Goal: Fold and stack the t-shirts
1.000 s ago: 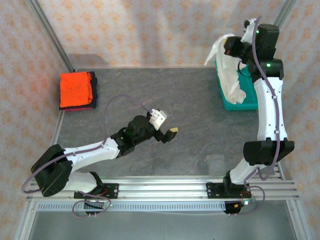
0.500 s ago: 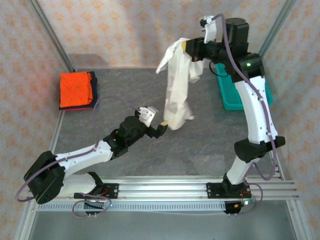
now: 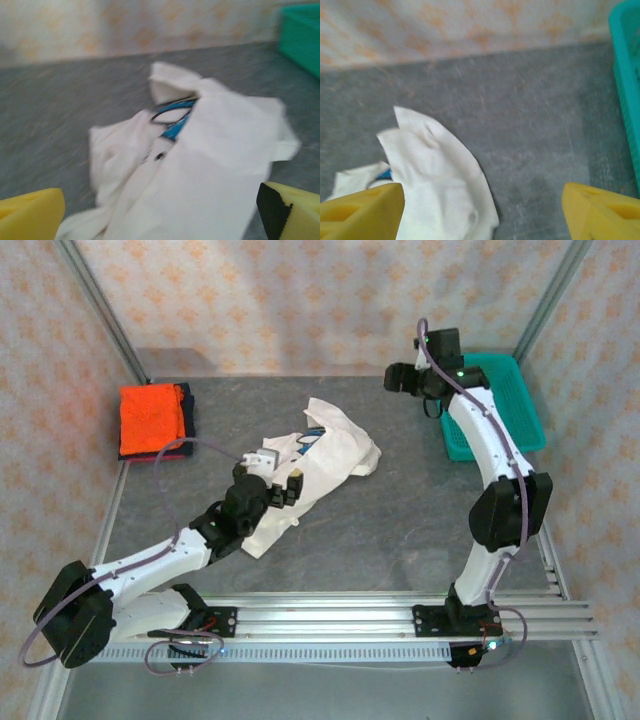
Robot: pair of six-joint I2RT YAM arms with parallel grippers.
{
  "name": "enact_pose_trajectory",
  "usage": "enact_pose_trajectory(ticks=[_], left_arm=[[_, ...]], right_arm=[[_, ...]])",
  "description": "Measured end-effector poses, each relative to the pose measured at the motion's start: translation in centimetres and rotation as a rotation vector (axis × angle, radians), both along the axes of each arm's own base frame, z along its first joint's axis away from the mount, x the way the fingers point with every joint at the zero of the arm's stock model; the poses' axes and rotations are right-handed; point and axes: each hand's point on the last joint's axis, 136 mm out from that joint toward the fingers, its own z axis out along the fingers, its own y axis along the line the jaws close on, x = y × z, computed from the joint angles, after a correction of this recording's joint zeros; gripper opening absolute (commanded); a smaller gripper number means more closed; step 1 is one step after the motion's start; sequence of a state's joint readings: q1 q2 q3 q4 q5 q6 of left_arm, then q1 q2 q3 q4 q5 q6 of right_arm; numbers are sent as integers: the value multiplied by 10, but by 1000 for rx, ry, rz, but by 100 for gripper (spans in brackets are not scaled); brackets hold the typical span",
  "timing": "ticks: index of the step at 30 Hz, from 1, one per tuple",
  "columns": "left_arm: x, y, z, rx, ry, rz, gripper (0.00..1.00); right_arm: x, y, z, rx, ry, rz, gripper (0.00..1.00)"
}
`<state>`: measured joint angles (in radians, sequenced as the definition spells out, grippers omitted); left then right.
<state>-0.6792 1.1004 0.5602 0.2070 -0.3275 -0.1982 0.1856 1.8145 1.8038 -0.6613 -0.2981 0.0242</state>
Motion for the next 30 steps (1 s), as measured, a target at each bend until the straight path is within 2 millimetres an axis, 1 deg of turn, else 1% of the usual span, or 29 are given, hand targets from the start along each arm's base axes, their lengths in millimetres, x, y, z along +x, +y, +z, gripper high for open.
enact_pose_trajectory(ticks=[2, 5, 6, 9, 12, 15, 17, 18, 19, 22, 25, 26, 27, 30], left_arm=[[-5, 22, -16, -30, 67, 139, 100], [-18, 52, -39, -74, 151, 320, 100], [-25, 62, -46, -90, 179, 380, 100], [-45, 84, -57, -139, 231, 506, 100], [-60, 97, -61, -194, 266, 580, 100], [-72, 101, -66, -270, 306, 619, 100], [-78, 102, -74, -314, 343, 641, 100], [-81, 101, -78, -328, 361, 649, 100], [-84, 101, -83, -344, 380, 658, 99], [-89, 98, -94, -388, 429, 682, 92], [-91, 96, -106, -405, 472, 718, 88], [-92, 95, -111, -403, 488, 732, 87], [-93, 95, -114, -402, 501, 743, 86], [-92, 93, -126, -407, 547, 779, 85]], right_arm=[[-5, 8, -26, 3, 41, 26, 82], [-16, 29, -51, 6, 83, 82, 82], [-22, 39, -59, 5, 100, 110, 83], [-29, 70, -71, 17, 117, 181, 82], [-31, 97, -84, 26, 131, 240, 83], [-25, 120, -106, 18, 169, 279, 83], [-17, 135, -123, -3, 194, 302, 83], [-14, 139, -124, -10, 193, 306, 82], [-9, 148, -132, -26, 198, 317, 81], [3, 169, -145, -77, 194, 337, 75], [16, 187, -153, -117, 180, 348, 62], [21, 192, -155, -128, 175, 348, 56], [24, 194, -158, -137, 171, 347, 52], [34, 195, -166, -167, 178, 334, 35]])
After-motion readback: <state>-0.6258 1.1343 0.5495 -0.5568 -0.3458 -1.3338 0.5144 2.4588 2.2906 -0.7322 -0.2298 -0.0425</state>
